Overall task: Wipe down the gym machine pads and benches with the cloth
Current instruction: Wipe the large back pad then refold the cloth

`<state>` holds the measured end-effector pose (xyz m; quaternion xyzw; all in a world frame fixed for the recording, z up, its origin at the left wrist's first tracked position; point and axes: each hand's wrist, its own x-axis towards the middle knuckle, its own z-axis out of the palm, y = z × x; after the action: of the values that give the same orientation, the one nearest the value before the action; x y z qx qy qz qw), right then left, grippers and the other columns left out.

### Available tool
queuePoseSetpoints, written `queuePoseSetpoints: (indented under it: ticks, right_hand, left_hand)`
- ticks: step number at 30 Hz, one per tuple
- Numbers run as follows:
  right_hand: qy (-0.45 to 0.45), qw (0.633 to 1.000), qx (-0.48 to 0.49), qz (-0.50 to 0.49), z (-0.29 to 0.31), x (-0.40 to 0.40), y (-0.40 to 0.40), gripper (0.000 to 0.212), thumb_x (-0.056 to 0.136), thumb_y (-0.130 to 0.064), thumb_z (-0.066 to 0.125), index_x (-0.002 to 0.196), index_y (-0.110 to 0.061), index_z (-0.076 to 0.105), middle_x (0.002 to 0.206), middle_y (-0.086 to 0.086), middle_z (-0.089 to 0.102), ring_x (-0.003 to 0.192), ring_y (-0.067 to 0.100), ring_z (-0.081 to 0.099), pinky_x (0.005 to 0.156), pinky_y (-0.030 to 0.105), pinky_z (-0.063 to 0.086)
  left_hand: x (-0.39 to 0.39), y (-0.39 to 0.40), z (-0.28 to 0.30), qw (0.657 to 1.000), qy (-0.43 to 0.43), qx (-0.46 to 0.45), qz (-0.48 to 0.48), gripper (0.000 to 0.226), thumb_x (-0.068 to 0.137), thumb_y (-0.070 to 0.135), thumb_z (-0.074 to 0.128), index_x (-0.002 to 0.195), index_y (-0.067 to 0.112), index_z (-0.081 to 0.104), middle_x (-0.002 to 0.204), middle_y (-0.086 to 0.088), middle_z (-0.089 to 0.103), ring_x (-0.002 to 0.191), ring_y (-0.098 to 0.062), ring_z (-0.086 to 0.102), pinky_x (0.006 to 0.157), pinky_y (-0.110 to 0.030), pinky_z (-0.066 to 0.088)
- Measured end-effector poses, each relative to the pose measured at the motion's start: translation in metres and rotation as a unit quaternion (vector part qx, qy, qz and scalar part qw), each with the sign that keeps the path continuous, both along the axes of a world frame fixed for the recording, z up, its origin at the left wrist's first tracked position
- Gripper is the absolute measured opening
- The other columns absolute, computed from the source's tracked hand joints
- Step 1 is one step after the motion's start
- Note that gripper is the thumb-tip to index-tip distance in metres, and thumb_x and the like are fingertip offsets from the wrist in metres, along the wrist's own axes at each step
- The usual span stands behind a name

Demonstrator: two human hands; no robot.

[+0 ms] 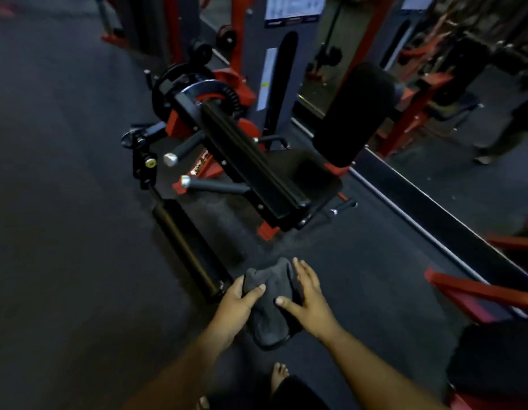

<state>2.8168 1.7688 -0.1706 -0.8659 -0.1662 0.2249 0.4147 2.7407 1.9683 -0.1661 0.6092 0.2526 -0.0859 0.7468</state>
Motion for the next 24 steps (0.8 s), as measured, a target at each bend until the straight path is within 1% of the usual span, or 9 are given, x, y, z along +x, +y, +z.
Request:
queuePoseSetpoints:
  ticks: [2, 5, 9, 10, 12, 14, 15, 19, 24]
  right_hand:
    - [0.035, 0.997, 0.026, -0.059, 0.016, 0.014, -0.027, 0.102, 0.079, -0.081, 0.062, 0.159, -0.048, 0.008, 0.168, -0.011, 0.013, 0.155, 0.010, 0.017, 0.125, 0.039, 0.024]
    - [0.111, 0.983, 0.072, -0.127, 0.033, 0.039, -0.075, 0.095, 0.090, -0.062, 0.061, 0.163, -0.036, 0.006, 0.163, -0.005, 0.032, 0.150, 0.010, 0.029, 0.116, 0.026, 0.028]
    - [0.152, 0.964, 0.138, -0.167, 0.046, 0.079, -0.133, 0.093, 0.092, -0.055, 0.065, 0.163, -0.034, 0.007, 0.118, -0.024, 0.070, 0.117, -0.006, 0.059, 0.100, 0.021, 0.043]
    - [0.159, 0.961, 0.147, -0.172, 0.046, 0.086, -0.142, 0.095, 0.091, -0.056, 0.066, 0.163, -0.032, 0.010, 0.115, -0.023, 0.072, 0.115, -0.005, 0.060, 0.104, 0.025, 0.046]
    - [0.175, 0.951, 0.178, -0.182, 0.054, 0.112, -0.170, 0.101, 0.082, -0.067, 0.071, 0.162, -0.033, 0.020, 0.130, -0.018, 0.066, 0.124, 0.002, 0.057, 0.113, 0.037, 0.045]
    - [0.182, 0.941, 0.213, -0.192, 0.061, 0.139, -0.194, 0.107, 0.071, -0.078, 0.076, 0.158, -0.036, 0.031, 0.150, -0.011, 0.053, 0.132, 0.009, 0.055, 0.114, 0.042, 0.046]
    - [0.185, 0.936, 0.234, -0.189, 0.066, 0.148, -0.202, 0.102, 0.071, -0.077, 0.077, 0.156, -0.036, 0.036, 0.151, -0.009, 0.053, 0.132, 0.010, 0.056, 0.113, 0.042, 0.047]
    - [0.192, 0.917, 0.298, -0.185, 0.089, 0.198, -0.228, 0.056, 0.089, -0.048, 0.072, 0.138, -0.030, 0.053, 0.130, -0.004, 0.070, 0.118, 0.016, 0.068, 0.103, 0.044, 0.055]
    - [0.129, 0.910, 0.309, -0.243, 0.099, 0.269, -0.250, 0.066, 0.079, -0.041, 0.088, 0.132, -0.019, 0.057, 0.126, 0.005, 0.072, 0.114, 0.024, 0.071, 0.099, 0.051, 0.057]
  left_hand:
    - [0.018, -0.024, 0.017, 0.999, -0.020, 0.022, -0.029, 0.044, 0.089, 0.044, 0.074, 0.128, 0.026, 0.063, 0.122, 0.003, 0.074, 0.115, -0.011, 0.069, 0.106, -0.043, 0.052]
    - [0.057, -0.072, 0.042, 0.997, -0.054, 0.028, -0.050, 0.030, 0.098, 0.032, 0.068, 0.127, 0.024, 0.063, 0.122, 0.003, 0.074, 0.113, -0.009, 0.069, 0.104, -0.036, 0.053]
    - [0.114, -0.125, 0.062, 0.996, -0.074, -0.012, -0.048, 0.031, 0.102, 0.030, 0.062, 0.132, 0.024, 0.060, 0.125, 0.000, 0.073, 0.116, -0.014, 0.069, 0.098, -0.032, 0.054]
    - [0.124, -0.134, 0.064, 0.996, -0.075, -0.023, -0.047, 0.030, 0.103, 0.029, 0.061, 0.132, 0.023, 0.060, 0.124, -0.001, 0.073, 0.116, -0.015, 0.069, 0.095, -0.030, 0.054]
    - [0.153, -0.166, 0.076, 0.995, -0.083, -0.047, -0.039, 0.029, 0.104, 0.026, 0.057, 0.132, 0.021, 0.060, 0.122, 0.000, 0.075, 0.114, -0.015, 0.070, 0.089, -0.026, 0.055]
    - [0.181, -0.193, 0.088, 0.994, -0.086, -0.065, -0.033, 0.028, 0.104, 0.027, 0.056, 0.132, 0.021, 0.061, 0.121, -0.002, 0.075, 0.114, -0.018, 0.070, 0.090, -0.031, 0.056]
    - [0.192, -0.204, 0.093, 0.993, -0.086, -0.070, -0.027, 0.029, 0.105, 0.027, 0.055, 0.132, 0.021, 0.061, 0.122, -0.004, 0.074, 0.115, -0.020, 0.070, 0.094, -0.035, 0.056]
    - [0.248, -0.240, 0.114, 0.992, -0.101, -0.072, -0.014, 0.030, 0.105, 0.028, 0.054, 0.133, 0.021, 0.061, 0.124, -0.009, 0.073, 0.116, -0.024, 0.069, 0.102, -0.042, 0.054]
    - [0.316, -0.253, 0.121, 0.992, -0.123, -0.028, -0.012, 0.033, 0.105, 0.038, 0.054, 0.135, 0.023, 0.055, 0.125, -0.003, 0.070, 0.110, -0.013, 0.071, 0.093, -0.033, 0.057]
